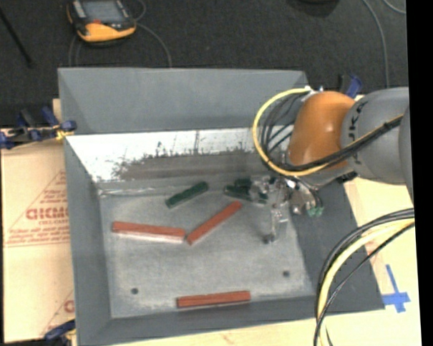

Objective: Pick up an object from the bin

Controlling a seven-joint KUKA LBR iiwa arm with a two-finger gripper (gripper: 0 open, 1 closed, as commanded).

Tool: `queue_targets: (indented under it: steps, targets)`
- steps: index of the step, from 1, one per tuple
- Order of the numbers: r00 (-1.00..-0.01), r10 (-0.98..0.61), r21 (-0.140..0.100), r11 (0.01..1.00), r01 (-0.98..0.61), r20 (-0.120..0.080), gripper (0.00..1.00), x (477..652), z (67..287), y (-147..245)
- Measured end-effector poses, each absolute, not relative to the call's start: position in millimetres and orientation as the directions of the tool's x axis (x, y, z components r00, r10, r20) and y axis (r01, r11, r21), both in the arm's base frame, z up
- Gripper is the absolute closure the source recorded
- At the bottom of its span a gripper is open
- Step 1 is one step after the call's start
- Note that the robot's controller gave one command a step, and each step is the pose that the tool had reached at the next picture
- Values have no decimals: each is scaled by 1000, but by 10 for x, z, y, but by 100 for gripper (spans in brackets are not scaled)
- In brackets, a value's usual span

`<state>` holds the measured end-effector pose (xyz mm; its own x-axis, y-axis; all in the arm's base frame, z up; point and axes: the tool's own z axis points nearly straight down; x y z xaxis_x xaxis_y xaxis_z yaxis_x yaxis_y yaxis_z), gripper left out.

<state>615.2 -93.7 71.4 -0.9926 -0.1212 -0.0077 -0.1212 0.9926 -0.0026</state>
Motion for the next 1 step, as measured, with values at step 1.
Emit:
queue_targets:
  steps: [1]
  targets:
    - [-980,-199,3,980,-199,-6,0,6289,1024,-735]
